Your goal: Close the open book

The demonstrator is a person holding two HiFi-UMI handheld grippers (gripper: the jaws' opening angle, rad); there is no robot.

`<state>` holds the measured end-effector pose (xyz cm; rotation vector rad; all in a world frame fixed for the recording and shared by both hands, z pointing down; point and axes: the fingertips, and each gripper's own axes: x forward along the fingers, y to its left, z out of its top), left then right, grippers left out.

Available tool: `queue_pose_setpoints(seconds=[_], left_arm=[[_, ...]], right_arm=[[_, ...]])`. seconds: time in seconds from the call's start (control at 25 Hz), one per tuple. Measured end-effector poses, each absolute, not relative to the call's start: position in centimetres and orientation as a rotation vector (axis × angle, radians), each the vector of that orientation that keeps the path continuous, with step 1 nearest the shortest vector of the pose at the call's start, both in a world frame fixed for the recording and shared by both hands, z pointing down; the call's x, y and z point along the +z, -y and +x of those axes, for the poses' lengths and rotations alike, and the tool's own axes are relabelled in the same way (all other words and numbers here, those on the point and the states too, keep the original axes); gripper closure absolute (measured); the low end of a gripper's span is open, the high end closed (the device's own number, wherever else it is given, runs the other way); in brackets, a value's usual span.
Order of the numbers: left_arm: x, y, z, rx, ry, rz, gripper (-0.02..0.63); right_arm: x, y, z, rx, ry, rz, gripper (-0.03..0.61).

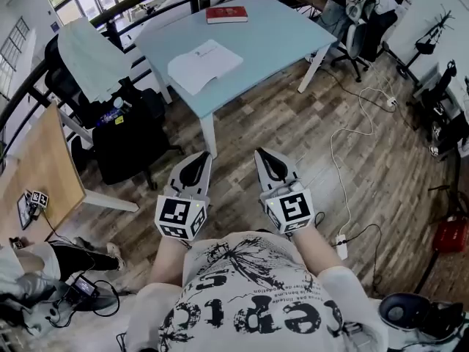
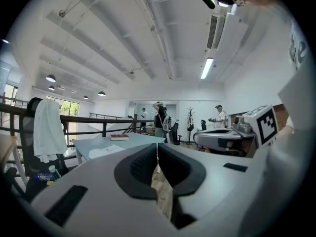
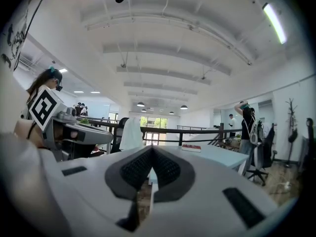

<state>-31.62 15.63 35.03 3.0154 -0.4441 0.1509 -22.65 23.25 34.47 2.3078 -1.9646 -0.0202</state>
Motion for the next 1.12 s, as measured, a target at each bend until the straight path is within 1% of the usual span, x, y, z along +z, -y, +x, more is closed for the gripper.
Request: queue_pose_setpoints(seconds=[0.4, 0.64, 0.88, 1.12], left_arm=[[37.5, -14.4, -31.2, 0.194, 0.438, 2.968, 0.589], [38.9, -12.7, -28.3, 0.224, 0.510, 2.938, 0.589], [39.3, -10.6, -21.6, 0.239, 0.627, 2.919, 0.589], [38.0, -7.7, -11.7, 0.189, 0.771, 2.888, 0.589]], right_arm=[[36.8, -22.7, -21.1, 0.081, 1.916, 2.354, 0.570], [38.3, -21.1, -17.1, 0.110, 1.949, 2.333, 0.570], [38.7, -18.4, -9.6, 0.092, 2.025, 2.267, 0.569], [36.4, -15.1, 0.0, -0.054, 2.144, 2.144, 0.571]])
